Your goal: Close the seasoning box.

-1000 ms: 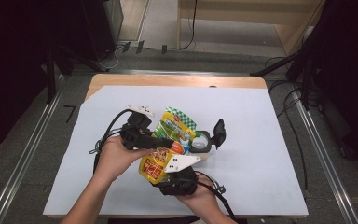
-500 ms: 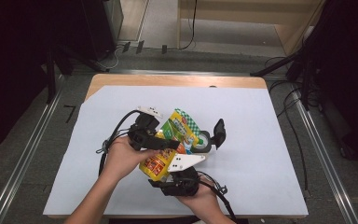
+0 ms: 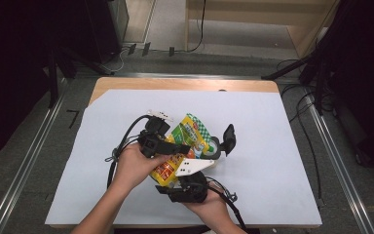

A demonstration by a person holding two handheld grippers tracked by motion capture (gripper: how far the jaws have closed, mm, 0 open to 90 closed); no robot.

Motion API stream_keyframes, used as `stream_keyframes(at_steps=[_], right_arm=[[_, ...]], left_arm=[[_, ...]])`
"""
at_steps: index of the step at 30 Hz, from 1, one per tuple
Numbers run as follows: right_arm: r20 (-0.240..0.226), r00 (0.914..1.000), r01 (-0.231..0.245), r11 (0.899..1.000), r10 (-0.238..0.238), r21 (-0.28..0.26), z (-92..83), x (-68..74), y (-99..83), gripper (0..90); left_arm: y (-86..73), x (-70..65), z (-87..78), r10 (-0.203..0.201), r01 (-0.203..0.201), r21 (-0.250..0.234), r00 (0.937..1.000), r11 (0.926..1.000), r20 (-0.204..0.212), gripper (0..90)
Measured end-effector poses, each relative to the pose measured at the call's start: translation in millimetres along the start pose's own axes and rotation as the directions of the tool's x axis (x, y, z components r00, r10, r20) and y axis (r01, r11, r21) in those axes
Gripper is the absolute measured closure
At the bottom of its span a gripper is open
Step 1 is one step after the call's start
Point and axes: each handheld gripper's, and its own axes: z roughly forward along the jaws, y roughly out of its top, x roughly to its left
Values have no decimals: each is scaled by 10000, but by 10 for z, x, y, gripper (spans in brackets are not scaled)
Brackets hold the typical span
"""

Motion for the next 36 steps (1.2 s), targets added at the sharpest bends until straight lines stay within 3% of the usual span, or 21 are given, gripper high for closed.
stream_keyframes(at_steps=[6, 9, 14, 26, 30, 36], right_arm=[[-83, 9995, 302, 9994, -301, 151, -1, 16, 67, 623], [-137, 9997, 185, 9998, -183, 122, 1, 4, 104, 617], [-142, 9999, -91, 9998, 89, -152, 30, -12, 131, 613], [-426, 9981, -470, 9971, 445, -605, -16, -31, 130, 656], [-699, 9942, -869, 9935, 818, -741, -41, -71, 127, 656], [-653, 9947, -837, 9941, 792, -694, -48, -82, 117, 656]], left_arm=[[131, 36, -38, -631, 630, 527, 9980, 9966, 3, 799], [202, 18, -50, -802, 815, 657, 9965, 9945, -228, 808], [210, -3, -48, -510, 546, 622, 9970, 9966, -583, 817], [210, -29, -83, -322, 337, 457, 9989, 9984, -330, 748], [207, -24, -84, -300, 312, 460, 9992, 9985, -276, 729], [202, -43, -71, -150, 176, 527, 9987, 9985, -493, 776]])
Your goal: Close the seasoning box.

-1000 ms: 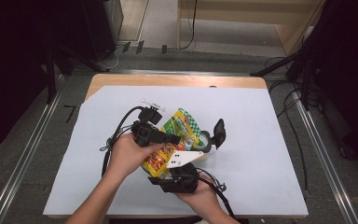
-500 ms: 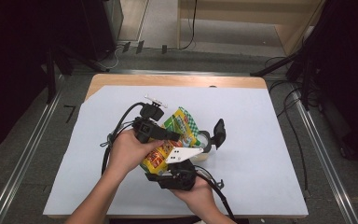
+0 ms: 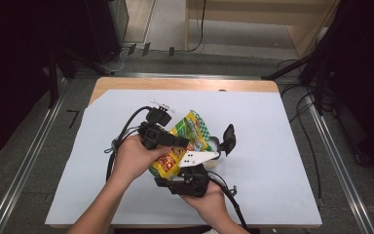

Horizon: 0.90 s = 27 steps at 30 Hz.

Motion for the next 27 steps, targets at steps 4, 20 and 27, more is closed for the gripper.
stream_keyframes(at_steps=[4, 20, 27], right_arm=[[110, 9998, 175, 9998, -177, 113, 17, 12, -10, 652], [722, 9964, 421, 9986, -444, 329, 76, 83, 4, 573], [1223, 9913, 432, 9982, -480, 416, 65, 107, 19, 646]], left_arm=[[-4, -30, 0, 247, -246, 63, 9996, 9997, -145, 801], [11, -141, 7, 316, -317, 1, 9973, 9995, -668, 839], [14, -137, 22, 254, -255, -13, 9986, 9997, -462, 839]])
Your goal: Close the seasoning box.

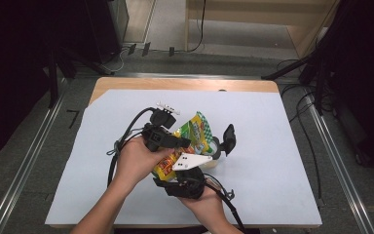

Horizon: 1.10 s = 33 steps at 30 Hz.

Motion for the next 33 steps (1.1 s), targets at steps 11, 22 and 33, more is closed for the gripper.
stream_keyframes(at_steps=[11, 22, 33], right_arm=[[-840, 9958, -387, 9986, 355, -360, -28, -51, 8, 673], [-1449, 9866, -860, 9935, 746, -742, -78, -108, 24, 673], [-1399, 9888, -601, 9971, 530, -472, -53, -76, 34, 648]], left_arm=[[12, 35, -19, 143, -139, -103, 9992, 9999, 367, 728], [22, 87, -128, 31, -11, -267, 9974, 9996, 726, 698], [29, -49, -123, 573, -573, -12, 9982, 9984, -178, 842]])
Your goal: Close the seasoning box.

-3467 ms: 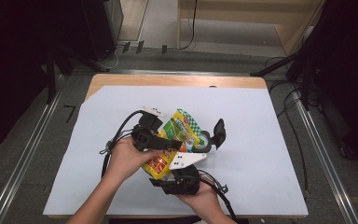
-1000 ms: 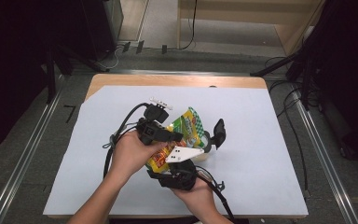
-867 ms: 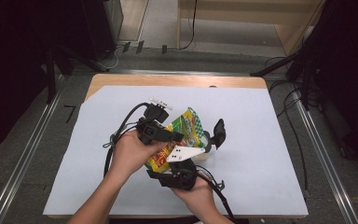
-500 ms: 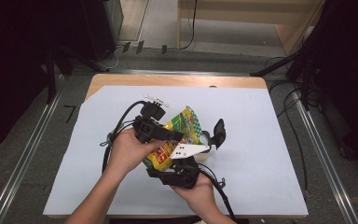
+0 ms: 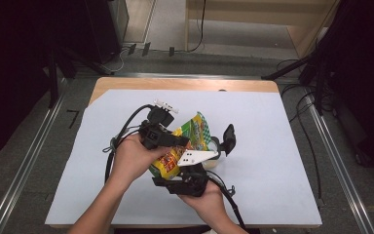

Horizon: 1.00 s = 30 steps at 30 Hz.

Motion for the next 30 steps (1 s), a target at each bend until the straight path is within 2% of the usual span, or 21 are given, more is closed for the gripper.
stream_keyframes(at_steps=[3, 7, 9, 11, 14, 17, 21, 27, 29, 30], right_arm=[[-40, 9999, 110, 9998, -109, 137, 4, 5, 4, 627], [172, 9980, 601, 9973, -609, 415, 37, 39, 6, 586], [289, 9966, 751, 9960, -765, 489, 47, 52, 6, 596], [630, 9925, 1001, 9927, -1043, 672, 58, 74, 5, 621], [782, 9900, 1104, 9903, -1170, 839, 61, 82, 8, 652], [810, 9910, 995, 9914, -1064, 846, 49, 73, 15, 673], [572, 9946, 828, 9942, -867, 679, 32, 55, 20, 685], [225, 9984, 517, 9978, -526, 404, 10, 29, 28, 687], [105, 9992, 384, 9987, -387, 326, 2, 14, 32, 687], [66, 9993, 368, 9989, -370, 305, -3, 5, 36, 687]], left_arm=[[2, -7, 2, 26, -26, 8, 10000, 10000, -8, 848], [4, -2, 2, 22, -22, 40, 10000, 10000, 17, 854], [5, -2, 5, 22, -22, 67, 10000, 10000, 41, 856], [6, -2, 11, -27, 26, 75, 10000, 10000, 86, 858], [6, 20, 21, -212, 211, 27, 9995, 9998, 217, 861], [6, 44, 30, -387, 389, -55, 9986, 9992, 364, 859], [13, 67, 25, -386, 396, -180, 9980, 9991, 507, 844], [21, 121, 16, -521, 550, -292, 9945, 9981, 905, 763], [26, 154, 12, -740, 768, -207, 9911, 9968, 1104, 730], [30, 181, 10, -1020, 1050, -180, 9870, 9943, 1246, 728]])
